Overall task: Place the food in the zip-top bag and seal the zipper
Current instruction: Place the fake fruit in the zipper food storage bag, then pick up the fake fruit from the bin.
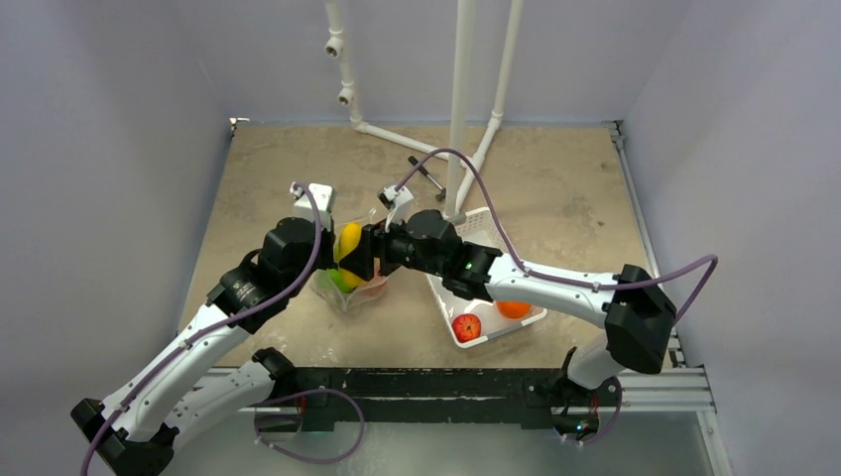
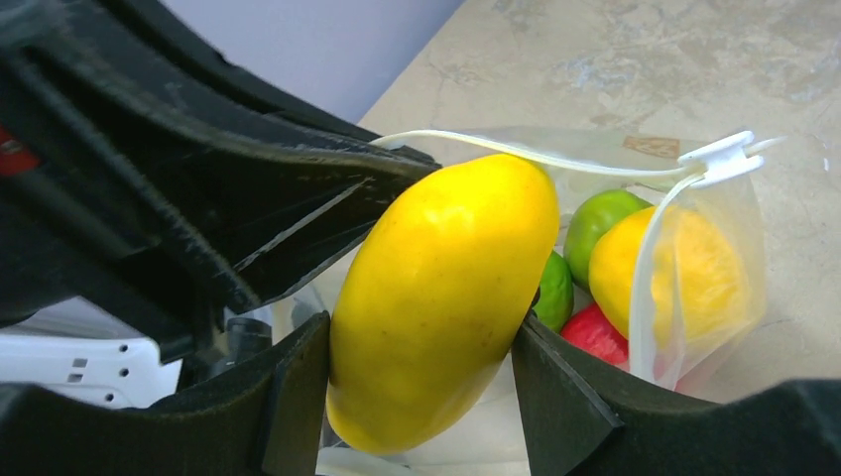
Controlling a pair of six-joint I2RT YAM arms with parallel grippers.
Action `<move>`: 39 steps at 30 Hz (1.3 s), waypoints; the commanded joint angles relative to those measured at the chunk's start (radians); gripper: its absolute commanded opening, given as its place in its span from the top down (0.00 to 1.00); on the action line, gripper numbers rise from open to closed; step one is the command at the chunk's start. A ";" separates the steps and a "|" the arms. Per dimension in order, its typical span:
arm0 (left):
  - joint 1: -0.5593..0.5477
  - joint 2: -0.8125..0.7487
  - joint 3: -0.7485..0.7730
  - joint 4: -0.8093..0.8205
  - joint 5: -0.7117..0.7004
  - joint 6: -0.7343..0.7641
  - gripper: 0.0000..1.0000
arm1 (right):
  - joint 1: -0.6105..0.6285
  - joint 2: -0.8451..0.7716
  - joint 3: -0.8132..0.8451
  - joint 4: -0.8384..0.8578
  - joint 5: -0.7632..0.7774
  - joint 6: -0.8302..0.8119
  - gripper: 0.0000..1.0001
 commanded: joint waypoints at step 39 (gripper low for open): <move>0.006 -0.022 -0.009 0.059 0.022 -0.008 1.00 | 0.006 -0.250 0.056 -0.296 0.419 0.165 0.07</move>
